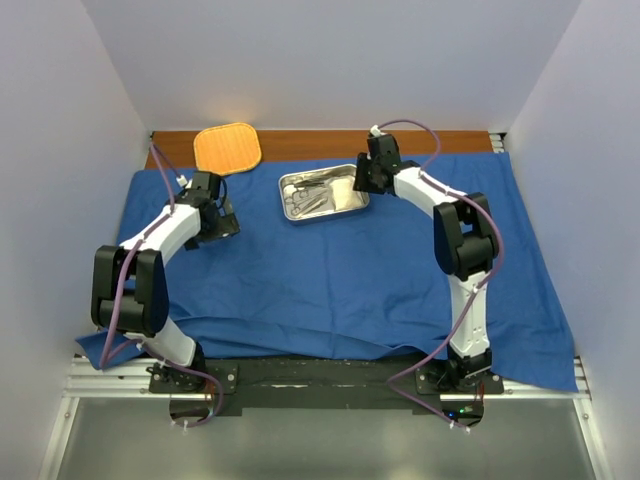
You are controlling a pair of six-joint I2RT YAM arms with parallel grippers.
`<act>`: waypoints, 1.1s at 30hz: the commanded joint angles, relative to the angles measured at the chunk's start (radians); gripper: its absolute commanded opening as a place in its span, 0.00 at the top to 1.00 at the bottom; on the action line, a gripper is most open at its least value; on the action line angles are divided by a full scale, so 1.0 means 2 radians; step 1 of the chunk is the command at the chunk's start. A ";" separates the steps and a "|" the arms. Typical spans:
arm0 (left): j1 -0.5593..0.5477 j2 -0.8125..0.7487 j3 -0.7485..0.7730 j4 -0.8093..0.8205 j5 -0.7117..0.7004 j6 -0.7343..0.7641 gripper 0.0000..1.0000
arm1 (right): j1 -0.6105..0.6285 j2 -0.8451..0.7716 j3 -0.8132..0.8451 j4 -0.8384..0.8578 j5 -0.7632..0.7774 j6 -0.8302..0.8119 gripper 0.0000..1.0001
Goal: Open and lay out the surgical kit
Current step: Move the container from the surgical kit.
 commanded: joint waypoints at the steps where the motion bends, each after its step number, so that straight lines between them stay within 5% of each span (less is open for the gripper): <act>1: -0.006 -0.006 -0.010 0.013 0.003 0.014 0.00 | 0.005 0.007 0.032 0.001 0.041 -0.016 0.60; 9: -0.005 -0.015 -0.033 0.023 0.003 0.016 0.00 | 0.004 0.020 0.038 -0.008 0.062 -0.036 0.71; 21: -0.005 -0.027 -0.054 0.032 0.003 0.021 0.00 | 0.007 0.053 0.066 -0.022 0.051 -0.070 0.73; 28: -0.006 -0.031 -0.056 0.033 0.003 0.025 0.00 | 0.007 0.035 0.054 -0.026 0.051 -0.102 0.98; 33: -0.005 -0.031 -0.055 0.036 0.003 0.026 0.00 | -0.005 -0.006 0.020 -0.033 0.060 -0.118 1.00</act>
